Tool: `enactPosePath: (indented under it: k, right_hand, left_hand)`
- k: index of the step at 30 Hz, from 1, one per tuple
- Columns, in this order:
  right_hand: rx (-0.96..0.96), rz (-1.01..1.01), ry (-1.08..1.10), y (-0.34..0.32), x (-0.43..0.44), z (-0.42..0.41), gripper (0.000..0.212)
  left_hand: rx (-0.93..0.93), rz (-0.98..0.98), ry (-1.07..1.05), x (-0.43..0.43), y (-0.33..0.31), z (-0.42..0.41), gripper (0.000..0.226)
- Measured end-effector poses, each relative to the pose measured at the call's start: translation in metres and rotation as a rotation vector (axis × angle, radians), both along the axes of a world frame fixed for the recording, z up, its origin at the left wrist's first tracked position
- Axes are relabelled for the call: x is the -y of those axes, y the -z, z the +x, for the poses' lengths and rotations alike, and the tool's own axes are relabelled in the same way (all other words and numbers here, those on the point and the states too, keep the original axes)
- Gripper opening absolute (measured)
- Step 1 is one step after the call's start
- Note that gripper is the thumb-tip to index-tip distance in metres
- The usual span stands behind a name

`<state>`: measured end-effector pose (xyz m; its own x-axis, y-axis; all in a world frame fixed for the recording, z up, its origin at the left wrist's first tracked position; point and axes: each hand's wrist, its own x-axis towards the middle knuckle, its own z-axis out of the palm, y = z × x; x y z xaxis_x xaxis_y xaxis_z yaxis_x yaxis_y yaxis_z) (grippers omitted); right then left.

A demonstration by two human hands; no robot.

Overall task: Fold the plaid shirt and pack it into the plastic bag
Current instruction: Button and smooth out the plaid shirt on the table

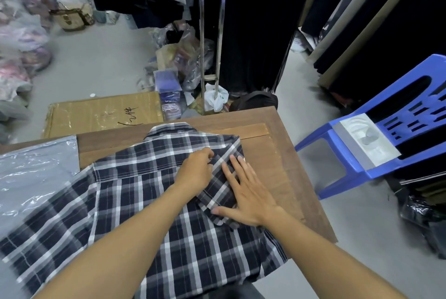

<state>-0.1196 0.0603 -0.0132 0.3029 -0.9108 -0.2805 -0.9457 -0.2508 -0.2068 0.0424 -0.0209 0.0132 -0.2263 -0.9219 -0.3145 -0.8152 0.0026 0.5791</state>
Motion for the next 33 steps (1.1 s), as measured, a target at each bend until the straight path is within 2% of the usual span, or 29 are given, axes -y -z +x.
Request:
enactPosePath:
  k: [5, 7, 9, 10, 12, 14, 19, 23, 27, 30, 33]
  right_hand:
    - [-0.038, -0.046, -0.076, 0.003, -0.010, -0.012, 0.121]
    - [-0.048, -0.032, -0.087, 0.004, -0.012, -0.018, 0.122]
    - [-0.058, -0.010, -0.096, 0.004, -0.011, -0.020, 0.123]
    - [-0.062, -0.002, -0.099, 0.004, -0.011, -0.020, 0.123]
    - [-0.077, 0.002, -0.101, 0.005, -0.010, -0.019, 0.124]
    - [-0.081, -0.004, -0.094, 0.002, -0.008, -0.017, 0.124]
    - [0.020, -0.104, -0.037, -0.007, 0.021, -0.008, 0.120]
    - [-0.065, -0.021, -0.044, 0.002, 0.039, -0.004, 0.135]
    - [-0.138, 0.009, -0.059, 0.006, 0.039, -0.006, 0.138]
    - [-0.155, -0.033, -0.062, 0.001, 0.043, 0.001, 0.132]
    - [-0.069, -0.153, -0.106, -0.005, 0.055, 0.033, 0.111]
  left_hand:
    - [0.047, -0.108, 0.075, -0.001, 0.015, 0.001, 0.017]
    - [0.161, -0.229, 0.200, -0.005, 0.023, 0.002, 0.034]
    - [0.332, -0.447, 0.429, -0.010, 0.035, 0.009, 0.062]
    - [0.399, -0.509, 0.536, -0.012, 0.041, 0.014, 0.067]
    - [0.436, -0.507, 0.609, -0.012, 0.047, 0.023, 0.059]
    - [0.424, -0.417, 0.593, -0.009, 0.050, 0.027, 0.057]
    - [0.430, -0.396, 0.617, -0.007, 0.054, 0.029, 0.059]
    - [0.427, -0.390, 0.609, -0.008, 0.053, 0.029, 0.059]
    - [0.418, -0.301, 0.626, -0.004, 0.035, 0.030, 0.061]
    - [0.292, -0.361, 0.493, 0.006, 0.018, 0.058, 0.056]
    - [0.213, -0.400, 0.251, 0.015, 0.002, 0.108, 0.043]
